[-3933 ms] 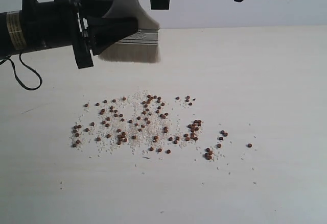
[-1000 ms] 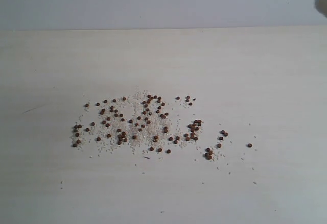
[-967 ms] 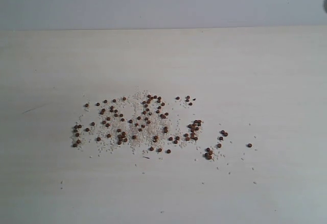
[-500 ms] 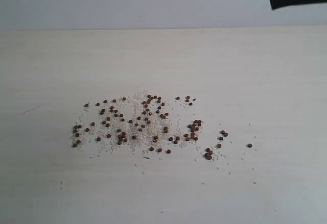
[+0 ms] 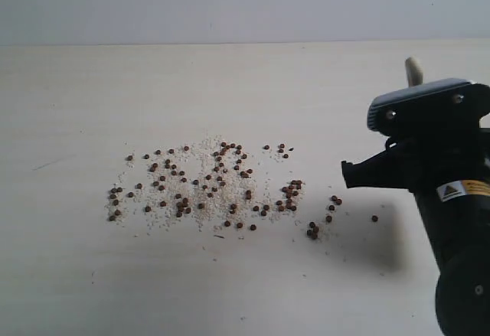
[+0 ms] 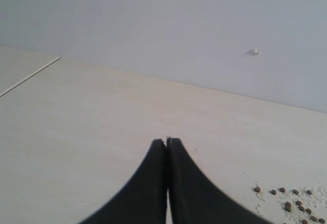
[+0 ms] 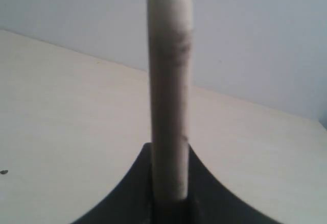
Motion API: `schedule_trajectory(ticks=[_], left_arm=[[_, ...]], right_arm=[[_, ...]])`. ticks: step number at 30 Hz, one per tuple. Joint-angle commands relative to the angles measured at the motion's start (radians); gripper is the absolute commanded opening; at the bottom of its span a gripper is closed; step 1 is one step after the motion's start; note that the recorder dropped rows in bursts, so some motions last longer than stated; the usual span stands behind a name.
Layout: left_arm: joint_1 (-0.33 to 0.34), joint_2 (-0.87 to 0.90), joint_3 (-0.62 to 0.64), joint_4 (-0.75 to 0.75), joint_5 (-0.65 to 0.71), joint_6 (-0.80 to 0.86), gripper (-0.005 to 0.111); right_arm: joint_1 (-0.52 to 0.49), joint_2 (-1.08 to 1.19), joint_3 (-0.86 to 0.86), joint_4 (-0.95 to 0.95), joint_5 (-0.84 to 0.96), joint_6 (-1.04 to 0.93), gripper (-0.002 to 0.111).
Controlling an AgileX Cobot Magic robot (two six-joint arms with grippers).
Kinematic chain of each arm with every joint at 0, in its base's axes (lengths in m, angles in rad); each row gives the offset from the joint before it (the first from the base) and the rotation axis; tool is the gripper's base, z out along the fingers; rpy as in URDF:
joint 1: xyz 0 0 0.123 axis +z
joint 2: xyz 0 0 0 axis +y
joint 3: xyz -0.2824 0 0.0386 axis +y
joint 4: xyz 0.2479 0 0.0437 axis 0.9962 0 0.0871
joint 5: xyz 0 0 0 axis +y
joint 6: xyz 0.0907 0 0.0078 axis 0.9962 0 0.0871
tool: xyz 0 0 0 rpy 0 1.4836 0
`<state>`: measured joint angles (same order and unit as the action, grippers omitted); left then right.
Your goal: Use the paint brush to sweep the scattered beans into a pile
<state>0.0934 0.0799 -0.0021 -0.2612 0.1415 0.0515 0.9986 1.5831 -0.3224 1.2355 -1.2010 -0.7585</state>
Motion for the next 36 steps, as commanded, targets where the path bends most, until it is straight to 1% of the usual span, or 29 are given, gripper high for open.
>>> schedule_trajectory(ticks=[1, 6, 8, 13, 19, 24, 31, 34, 36], left_arm=[[0.001, -0.004, 0.002, -0.011, 0.004, -0.002, 0.0], [0.001, -0.004, 0.002, -0.011, 0.004, -0.002, 0.0], [0.001, -0.004, 0.002, -0.011, 0.004, -0.002, 0.0], [0.001, -0.004, 0.002, -0.011, 0.004, -0.002, 0.0], [0.001, -0.004, 0.002, -0.011, 0.004, -0.002, 0.0], [0.001, -0.004, 0.002, -0.011, 0.004, -0.002, 0.0], [0.001, -0.004, 0.002, -0.011, 0.004, -0.002, 0.0], [0.001, -0.004, 0.002, -0.011, 0.004, -0.002, 0.0], [0.001, -0.004, 0.002, -0.011, 0.004, -0.002, 0.0]], right_arm=[[-0.022, 0.126, -0.024, -0.062, -0.02, 0.093, 0.0], [-0.035, 0.252, -0.098, -0.064, -0.02, 0.157, 0.0], [-0.035, 0.299, -0.157, -0.064, -0.02, 0.188, 0.0], [-0.035, 0.315, -0.25, -0.089, -0.013, 0.188, 0.0], [-0.035, 0.317, -0.363, -0.085, 0.126, 0.202, 0.0], [-0.035, 0.348, -0.451, -0.089, 0.147, 0.257, 0.0], [-0.035, 0.383, -0.58, -0.112, 0.167, 0.245, 0.0], [-0.035, 0.345, -0.581, -0.11, 0.167, 0.198, 0.0], [-0.035, 0.303, -0.579, -0.084, 0.167, 0.108, 0.0]])
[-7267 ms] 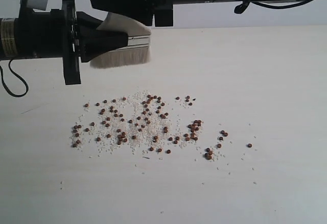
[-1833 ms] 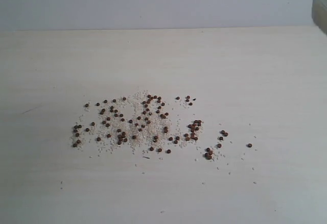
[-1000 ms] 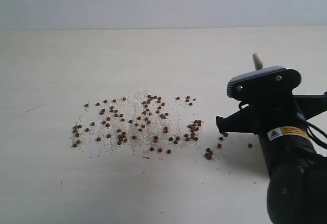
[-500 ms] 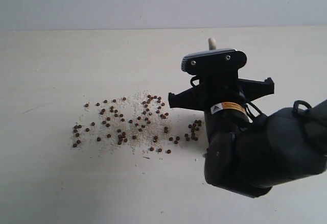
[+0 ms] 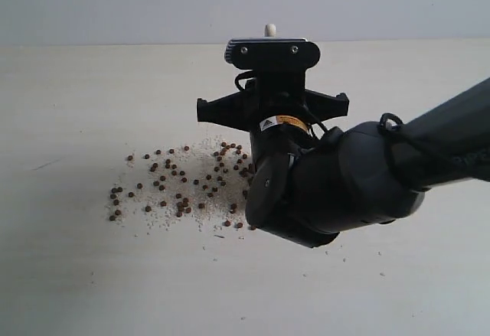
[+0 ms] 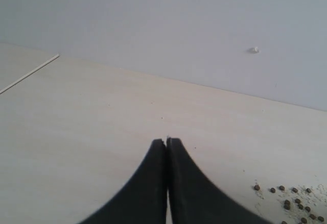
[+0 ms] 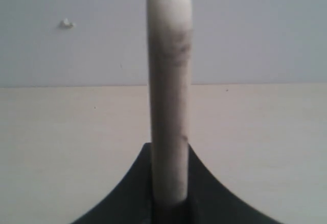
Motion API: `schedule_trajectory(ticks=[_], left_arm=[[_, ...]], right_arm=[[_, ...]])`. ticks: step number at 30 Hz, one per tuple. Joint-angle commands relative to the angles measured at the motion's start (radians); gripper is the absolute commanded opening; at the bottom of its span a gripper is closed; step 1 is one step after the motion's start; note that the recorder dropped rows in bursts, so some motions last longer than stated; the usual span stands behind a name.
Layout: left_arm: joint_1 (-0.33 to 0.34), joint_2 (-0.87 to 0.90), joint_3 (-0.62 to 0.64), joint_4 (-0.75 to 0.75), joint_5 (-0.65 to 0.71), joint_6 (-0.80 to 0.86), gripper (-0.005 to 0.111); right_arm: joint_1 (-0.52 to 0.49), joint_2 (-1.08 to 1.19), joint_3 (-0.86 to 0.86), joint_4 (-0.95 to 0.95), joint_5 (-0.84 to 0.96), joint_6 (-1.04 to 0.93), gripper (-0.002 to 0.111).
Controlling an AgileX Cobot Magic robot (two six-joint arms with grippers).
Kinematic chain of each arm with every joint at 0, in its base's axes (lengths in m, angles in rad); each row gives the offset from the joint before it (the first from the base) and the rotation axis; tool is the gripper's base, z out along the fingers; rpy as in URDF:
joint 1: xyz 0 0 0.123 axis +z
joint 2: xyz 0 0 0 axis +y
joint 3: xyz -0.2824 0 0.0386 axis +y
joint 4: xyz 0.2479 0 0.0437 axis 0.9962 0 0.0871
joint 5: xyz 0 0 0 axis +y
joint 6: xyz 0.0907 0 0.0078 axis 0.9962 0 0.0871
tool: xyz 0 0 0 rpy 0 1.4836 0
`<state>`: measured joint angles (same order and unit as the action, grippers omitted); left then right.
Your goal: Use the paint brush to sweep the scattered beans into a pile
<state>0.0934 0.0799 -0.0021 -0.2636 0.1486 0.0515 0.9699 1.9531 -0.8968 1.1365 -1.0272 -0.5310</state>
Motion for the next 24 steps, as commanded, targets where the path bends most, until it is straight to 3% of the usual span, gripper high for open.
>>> schedule_trajectory(ticks=[1, 10, 17, 24], left_arm=[[0.001, -0.004, 0.002, -0.009, -0.003, -0.002, 0.0], [0.001, -0.004, 0.002, -0.009, -0.003, -0.002, 0.0], [0.001, -0.004, 0.002, -0.009, -0.003, -0.002, 0.0], [0.001, -0.004, 0.002, -0.009, -0.003, -0.002, 0.0]], right_arm=[[-0.006, -0.091, 0.001, 0.034, -0.01, -0.161, 0.0], [-0.055, -0.177, 0.032, 0.011, -0.13, -0.566, 0.0], [-0.218, -0.025, 0.032, -0.307, -0.014, -0.391, 0.0], [-0.24, 0.08, 0.032, -0.501, -0.014, -0.299, 0.0]])
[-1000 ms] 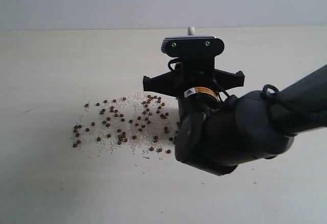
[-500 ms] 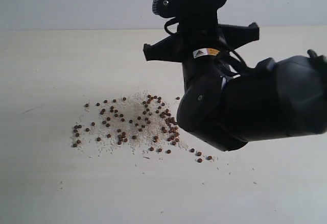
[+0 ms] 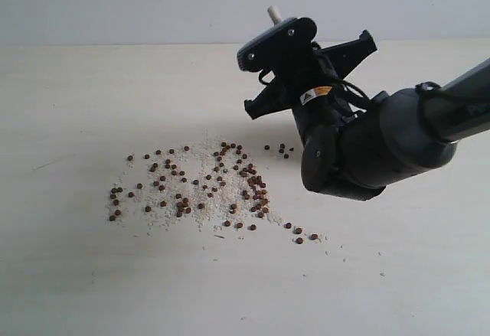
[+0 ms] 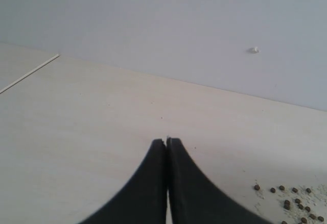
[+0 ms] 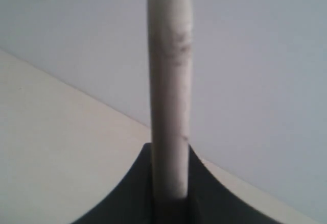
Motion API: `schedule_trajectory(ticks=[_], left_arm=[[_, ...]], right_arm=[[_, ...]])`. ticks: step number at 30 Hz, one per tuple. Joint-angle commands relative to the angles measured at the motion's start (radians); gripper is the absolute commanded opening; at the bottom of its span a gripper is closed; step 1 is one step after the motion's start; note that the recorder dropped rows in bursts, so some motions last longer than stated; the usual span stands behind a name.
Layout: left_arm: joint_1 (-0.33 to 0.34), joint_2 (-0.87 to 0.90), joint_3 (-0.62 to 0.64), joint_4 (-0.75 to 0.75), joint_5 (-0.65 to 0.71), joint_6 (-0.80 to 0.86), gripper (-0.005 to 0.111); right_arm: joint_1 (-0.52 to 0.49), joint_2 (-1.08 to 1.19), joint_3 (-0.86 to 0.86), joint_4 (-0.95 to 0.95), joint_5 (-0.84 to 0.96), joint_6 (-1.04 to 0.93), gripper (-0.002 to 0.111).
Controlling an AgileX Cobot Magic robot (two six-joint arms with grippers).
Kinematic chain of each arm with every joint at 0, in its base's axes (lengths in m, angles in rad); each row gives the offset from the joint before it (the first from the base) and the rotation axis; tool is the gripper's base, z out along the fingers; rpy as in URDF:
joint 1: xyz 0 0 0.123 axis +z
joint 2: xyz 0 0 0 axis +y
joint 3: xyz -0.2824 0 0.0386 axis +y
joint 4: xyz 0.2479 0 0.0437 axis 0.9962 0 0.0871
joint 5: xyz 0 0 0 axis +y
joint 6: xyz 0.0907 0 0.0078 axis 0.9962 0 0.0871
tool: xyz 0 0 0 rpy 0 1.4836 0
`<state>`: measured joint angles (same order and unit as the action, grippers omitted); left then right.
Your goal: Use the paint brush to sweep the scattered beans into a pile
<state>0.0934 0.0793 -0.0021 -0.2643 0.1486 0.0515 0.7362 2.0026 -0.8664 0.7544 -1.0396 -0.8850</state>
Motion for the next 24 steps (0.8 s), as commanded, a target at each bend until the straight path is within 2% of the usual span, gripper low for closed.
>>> schedule_trajectory(ticks=[1, 20, 24], left_arm=[[0.001, -0.003, 0.002, -0.008, -0.003, -0.002, 0.0], [0.001, -0.003, 0.002, -0.008, -0.003, -0.002, 0.0], [0.001, -0.003, 0.002, -0.008, -0.003, -0.002, 0.0]], right_arm=[[-0.004, 0.034, 0.002, -0.134, -0.002, 0.082, 0.0], [-0.004, 0.036, 0.002, -0.448, 0.077, 0.657, 0.0], [-0.004, 0.008, 0.002, -0.457, 0.062, 0.708, 0.0]])
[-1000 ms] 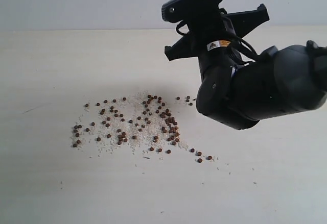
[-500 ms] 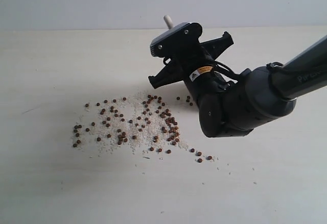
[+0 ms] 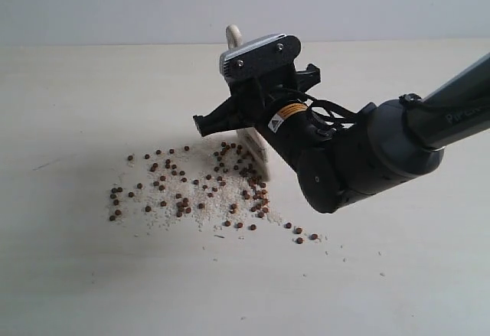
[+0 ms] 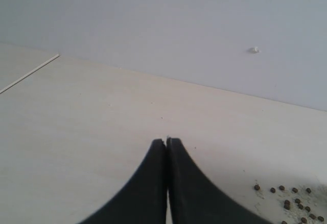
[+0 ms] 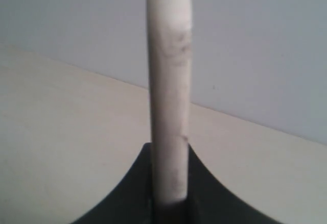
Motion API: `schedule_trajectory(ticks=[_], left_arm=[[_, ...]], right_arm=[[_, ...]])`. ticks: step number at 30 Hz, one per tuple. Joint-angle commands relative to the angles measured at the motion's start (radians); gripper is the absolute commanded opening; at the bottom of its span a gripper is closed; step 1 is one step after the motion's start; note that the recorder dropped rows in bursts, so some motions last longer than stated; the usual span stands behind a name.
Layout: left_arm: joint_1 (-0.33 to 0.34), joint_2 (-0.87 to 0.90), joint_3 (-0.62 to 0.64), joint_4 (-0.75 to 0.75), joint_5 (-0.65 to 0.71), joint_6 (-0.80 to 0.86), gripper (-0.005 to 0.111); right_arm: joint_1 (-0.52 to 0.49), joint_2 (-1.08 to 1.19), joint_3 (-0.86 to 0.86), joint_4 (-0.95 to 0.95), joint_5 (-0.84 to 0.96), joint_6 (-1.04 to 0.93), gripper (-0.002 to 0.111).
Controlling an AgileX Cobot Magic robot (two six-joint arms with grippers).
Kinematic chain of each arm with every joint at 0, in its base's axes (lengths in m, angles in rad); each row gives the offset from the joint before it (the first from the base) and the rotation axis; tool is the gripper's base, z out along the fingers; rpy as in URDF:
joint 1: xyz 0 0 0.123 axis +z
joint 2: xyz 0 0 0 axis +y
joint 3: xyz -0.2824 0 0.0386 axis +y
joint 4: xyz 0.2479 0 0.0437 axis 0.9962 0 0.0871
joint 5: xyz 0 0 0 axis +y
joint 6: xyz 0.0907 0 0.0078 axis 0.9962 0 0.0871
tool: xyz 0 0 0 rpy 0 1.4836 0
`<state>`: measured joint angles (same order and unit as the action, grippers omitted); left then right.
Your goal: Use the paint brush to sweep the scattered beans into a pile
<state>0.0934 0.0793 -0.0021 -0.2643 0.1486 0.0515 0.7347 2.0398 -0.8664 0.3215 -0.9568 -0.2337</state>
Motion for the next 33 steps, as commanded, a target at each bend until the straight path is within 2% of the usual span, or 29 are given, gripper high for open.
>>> schedule_trajectory(ticks=[1, 5, 8, 11, 13, 14, 15, 17, 19, 20, 25, 29, 33], left_arm=[[0.001, -0.003, 0.002, -0.008, -0.003, -0.002, 0.0], [0.001, -0.003, 0.002, -0.008, -0.003, -0.002, 0.0], [0.001, -0.003, 0.002, -0.008, -0.003, -0.002, 0.0], [0.001, -0.003, 0.002, -0.008, -0.003, -0.002, 0.0], [0.001, -0.003, 0.002, -0.008, -0.003, -0.002, 0.0], [0.001, -0.003, 0.002, -0.008, -0.003, -0.002, 0.0], [0.001, -0.003, 0.002, -0.008, -0.003, -0.002, 0.0], [0.001, -0.003, 0.002, -0.008, -0.003, -0.002, 0.0], [0.001, -0.003, 0.002, -0.008, -0.003, -0.002, 0.0], [0.001, -0.003, 0.002, -0.008, -0.003, -0.002, 0.0], [0.001, -0.003, 0.002, -0.008, -0.003, -0.002, 0.0], [0.001, -0.003, 0.002, -0.008, -0.003, 0.0, 0.0], [0.001, -0.003, 0.002, -0.008, -0.003, 0.0, 0.0]], right_arm=[[-0.003, -0.041, 0.002, -0.01, -0.021, 0.056, 0.0], [-0.003, -0.126, 0.015, 0.076, -0.013, -0.031, 0.0], [-0.003, -0.214, 0.04, 0.205, 0.028, -0.177, 0.0], [0.001, -0.292, 0.076, 0.458, 0.051, -0.406, 0.0], [0.02, -0.332, 0.102, 0.707, 0.022, -0.612, 0.0], [0.036, -0.341, 0.112, 0.799, -0.007, -0.695, 0.0], [0.083, -0.348, 0.139, 0.982, -0.108, -0.85, 0.0], [0.136, -0.348, 0.177, 1.089, -0.206, -0.908, 0.0], [0.196, -0.348, 0.21, 1.175, -0.264, -0.922, 0.0], [0.259, -0.348, 0.242, 1.261, -0.264, -0.92, 0.0], [0.398, -0.326, 0.292, 1.403, -0.264, -0.779, 0.0], [0.481, -0.223, 0.29, 1.403, -0.264, -0.652, 0.0], [0.487, -0.149, 0.279, 1.312, -0.23, -0.487, 0.0]])
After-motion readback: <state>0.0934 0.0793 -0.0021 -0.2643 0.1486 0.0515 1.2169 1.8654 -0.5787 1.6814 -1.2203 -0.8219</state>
